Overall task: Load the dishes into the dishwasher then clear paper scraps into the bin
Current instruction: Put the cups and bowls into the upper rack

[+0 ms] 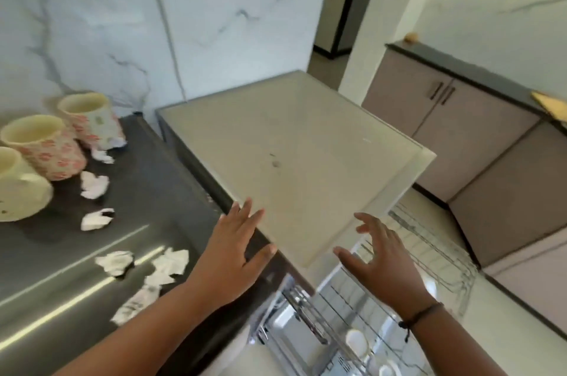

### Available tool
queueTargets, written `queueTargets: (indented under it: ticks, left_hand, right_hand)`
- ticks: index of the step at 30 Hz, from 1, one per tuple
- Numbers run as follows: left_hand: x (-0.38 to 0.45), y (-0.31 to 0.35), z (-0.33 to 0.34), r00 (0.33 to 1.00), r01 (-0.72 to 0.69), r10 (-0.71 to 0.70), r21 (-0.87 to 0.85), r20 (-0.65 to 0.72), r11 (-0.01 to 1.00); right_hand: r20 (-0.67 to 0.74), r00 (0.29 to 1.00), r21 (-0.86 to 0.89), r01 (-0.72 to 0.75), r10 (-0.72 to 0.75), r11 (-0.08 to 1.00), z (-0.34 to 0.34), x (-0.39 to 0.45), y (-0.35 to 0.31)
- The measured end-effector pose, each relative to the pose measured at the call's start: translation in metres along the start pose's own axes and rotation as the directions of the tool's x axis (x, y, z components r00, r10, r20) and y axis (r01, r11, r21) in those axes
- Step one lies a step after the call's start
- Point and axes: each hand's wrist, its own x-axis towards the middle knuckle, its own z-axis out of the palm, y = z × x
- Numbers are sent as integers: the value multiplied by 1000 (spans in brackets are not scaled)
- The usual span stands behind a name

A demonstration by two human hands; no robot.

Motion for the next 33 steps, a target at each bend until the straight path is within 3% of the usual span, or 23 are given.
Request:
queueTargets:
  ticks: [4,9,16,19,23,28,33]
  left_hand:
    - [-40,-51,-56,986,115,-113,8,-123,993]
    - [-109,-116,-112,915,327,-325,-32,-241,944]
    - [-150,-174,-169,710,539,-560,-183,-427,822]
    - [-143,-190,-189,670,577,-614,-228,-417,784]
    - [-122,-203,-220,702,516,-609,-326,-369,792]
    - [-93,-234,-239,794,382,-549,-490,-260,784]
    - [-85,-253,-242,796,357,-536,-496,-282,791]
  right_hand:
    - [30,986,-4,162,-162,987,30,26,-81]
    - [107,924,112,356,-367,928,89,52,-196]
    - [282,776,270,500,-564,823,158,83,-335]
    - [334,736,342,488,-589,803,178,99,-387]
    - [394,740,429,378,-546,821,206,119,-424]
    - [491,735,447,247,-467,860,238,137,-418]
    - [447,741,523,238,-501,818,244,143,-419]
